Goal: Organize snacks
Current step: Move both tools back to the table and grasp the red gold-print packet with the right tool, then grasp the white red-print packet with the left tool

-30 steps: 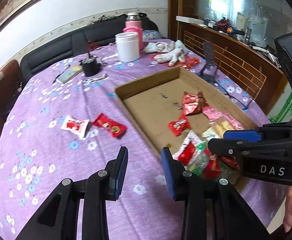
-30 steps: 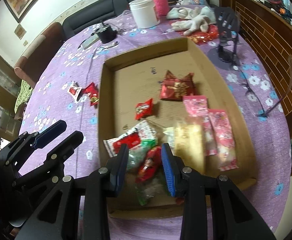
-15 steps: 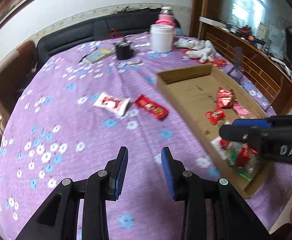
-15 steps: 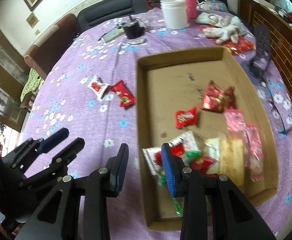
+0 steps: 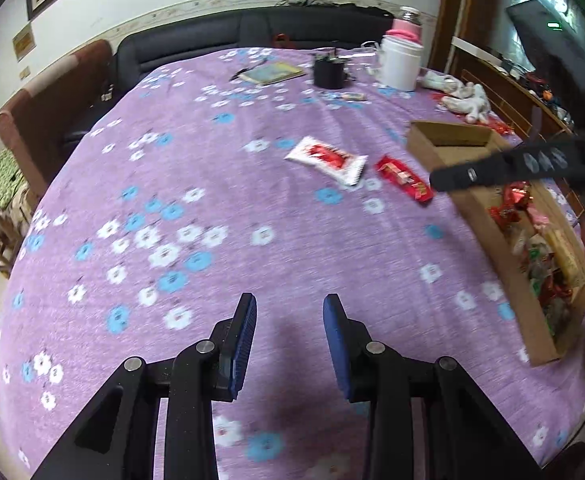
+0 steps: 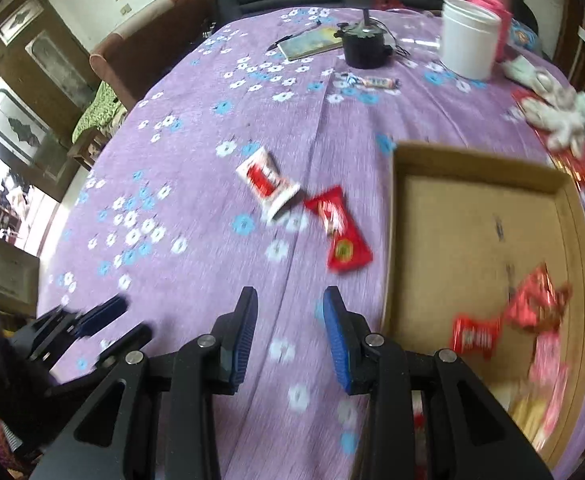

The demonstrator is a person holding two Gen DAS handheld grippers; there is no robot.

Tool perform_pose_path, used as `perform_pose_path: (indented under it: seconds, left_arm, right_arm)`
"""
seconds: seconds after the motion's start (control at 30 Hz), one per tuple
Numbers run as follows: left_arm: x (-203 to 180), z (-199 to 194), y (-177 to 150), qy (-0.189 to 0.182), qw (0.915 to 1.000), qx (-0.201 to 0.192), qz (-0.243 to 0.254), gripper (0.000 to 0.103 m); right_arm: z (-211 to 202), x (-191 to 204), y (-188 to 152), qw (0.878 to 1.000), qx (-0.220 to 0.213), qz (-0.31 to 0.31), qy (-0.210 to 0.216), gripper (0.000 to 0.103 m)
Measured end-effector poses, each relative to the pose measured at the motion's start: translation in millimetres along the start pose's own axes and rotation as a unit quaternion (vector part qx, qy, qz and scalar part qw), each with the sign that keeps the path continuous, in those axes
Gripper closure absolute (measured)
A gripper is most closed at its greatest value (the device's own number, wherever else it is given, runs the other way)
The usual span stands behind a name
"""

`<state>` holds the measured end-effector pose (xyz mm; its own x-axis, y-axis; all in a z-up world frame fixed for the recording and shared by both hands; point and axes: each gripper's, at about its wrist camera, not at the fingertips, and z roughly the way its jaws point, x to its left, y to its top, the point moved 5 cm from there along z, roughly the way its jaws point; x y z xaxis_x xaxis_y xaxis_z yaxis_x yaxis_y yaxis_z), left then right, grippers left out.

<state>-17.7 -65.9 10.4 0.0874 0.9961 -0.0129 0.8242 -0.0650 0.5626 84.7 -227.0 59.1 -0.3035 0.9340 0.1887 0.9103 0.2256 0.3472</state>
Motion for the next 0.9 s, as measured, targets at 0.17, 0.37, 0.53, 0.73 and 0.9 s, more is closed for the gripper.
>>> perform_pose_path:
  seconds: [0.17, 0.37, 0.53, 0.73, 0.9]
  left_arm:
    - [26, -1, -8, 0.013, 0.9998, 0.006, -0.016, 0.067]
    - [44, 4, -9, 0.015, 0.9993, 0.012, -0.033, 0.067]
    - [44, 9, -8, 0.01, 0.9994, 0.014, -0.031, 0.067]
    - [43, 13, -4, 0.008, 0.9992, 0.019, -0.033, 0.067]
    - [46, 14, -2, 0.008, 0.9991, 0.02, -0.037, 0.067]
  right_arm:
    - [27, -13, 22, 1.0, 0.021, -0.009, -0.019, 0.07]
    - [54, -12, 32, 0.997, 0.042, -0.041, -0.042, 0.071]
    - [67, -11, 32, 0.995, 0.056, -0.057, -0.053, 0.076]
    - [61, 0, 42, 0.996, 0.035, -0.066, -0.049, 0.086]
    - [73, -3, 66, 0.997, 0.012, -0.038, -0.06, 0.086]
